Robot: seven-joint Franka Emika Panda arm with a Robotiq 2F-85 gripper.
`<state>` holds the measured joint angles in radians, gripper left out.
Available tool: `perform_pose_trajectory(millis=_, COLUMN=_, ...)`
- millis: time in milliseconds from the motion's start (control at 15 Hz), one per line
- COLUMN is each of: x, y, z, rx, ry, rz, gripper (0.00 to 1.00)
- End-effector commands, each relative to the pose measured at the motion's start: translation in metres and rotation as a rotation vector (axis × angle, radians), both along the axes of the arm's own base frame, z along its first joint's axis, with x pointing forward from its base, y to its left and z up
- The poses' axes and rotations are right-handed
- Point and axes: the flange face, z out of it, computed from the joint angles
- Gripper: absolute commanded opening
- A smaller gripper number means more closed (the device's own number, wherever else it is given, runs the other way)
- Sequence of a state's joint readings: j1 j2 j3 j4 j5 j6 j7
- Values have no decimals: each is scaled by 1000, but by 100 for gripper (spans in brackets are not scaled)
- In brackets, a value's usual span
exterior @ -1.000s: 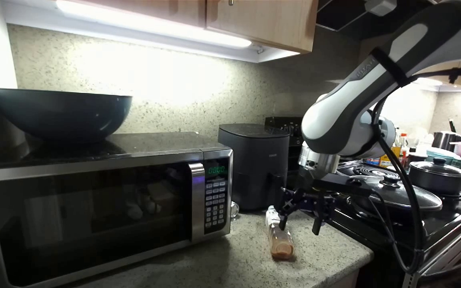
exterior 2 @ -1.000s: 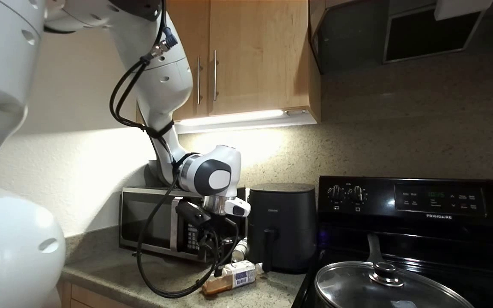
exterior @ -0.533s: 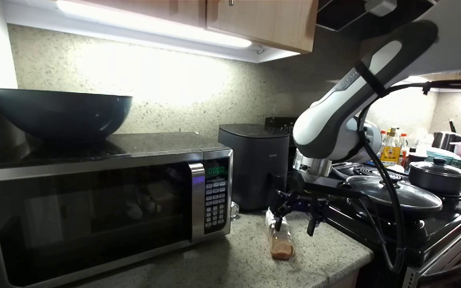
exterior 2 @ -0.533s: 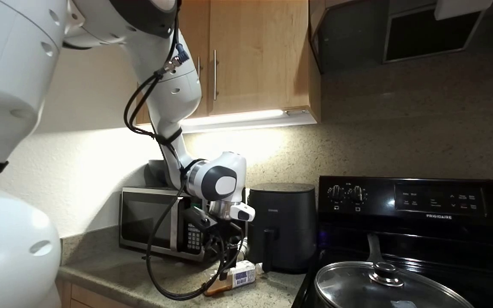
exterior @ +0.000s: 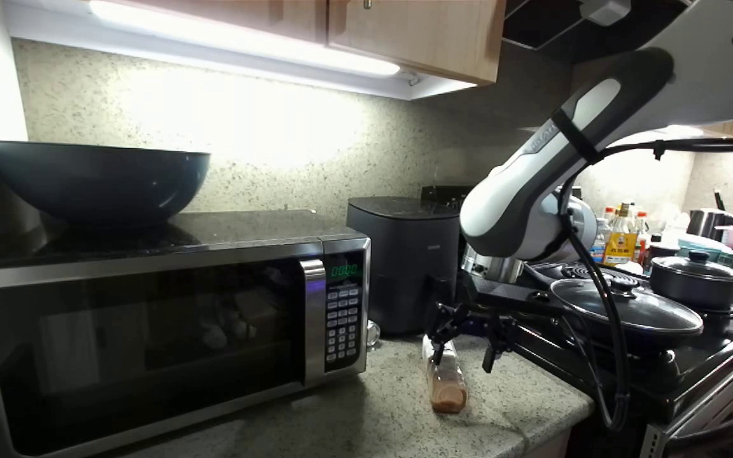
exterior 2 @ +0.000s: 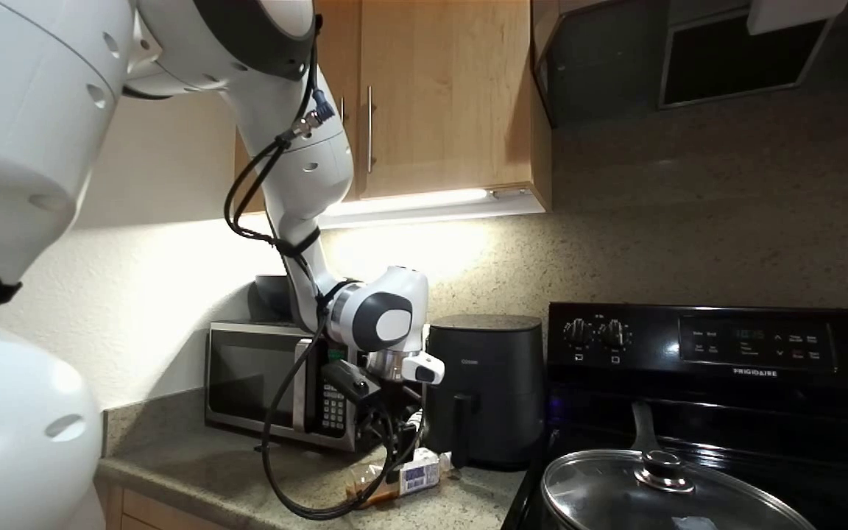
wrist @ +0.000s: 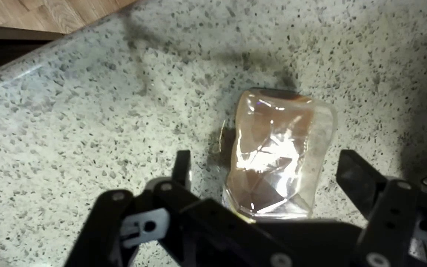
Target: Pick up the bottle and put it on the counter
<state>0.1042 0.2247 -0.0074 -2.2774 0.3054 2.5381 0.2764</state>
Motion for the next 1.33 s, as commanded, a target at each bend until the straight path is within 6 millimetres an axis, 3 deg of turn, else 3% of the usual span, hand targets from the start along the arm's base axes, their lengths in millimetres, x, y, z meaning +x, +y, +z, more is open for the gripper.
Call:
perform_pose_trajectory(millis=0, x=13, y=-6, z=-8, rx=-10, ry=-24, rz=-7, gripper=100)
perform_pose_trajectory(millis=733, x=49, y=-14, z=-20, rx=-10, ry=-31, rz=0, gripper=100)
perform_pose_trajectory(millis=800, x=52, y=-14, z=-20, rx=-7, ry=-32, rz=-3, gripper=75)
perform_pose_trajectory(millis=867, x=55, y=-13, z=-21, rx=-4, ry=-33, rz=-1, gripper=73)
perform_pose_trajectory(millis=1267, x=62, y=-14, z=-20, rx=3, ry=-39, rz=-22, gripper=36)
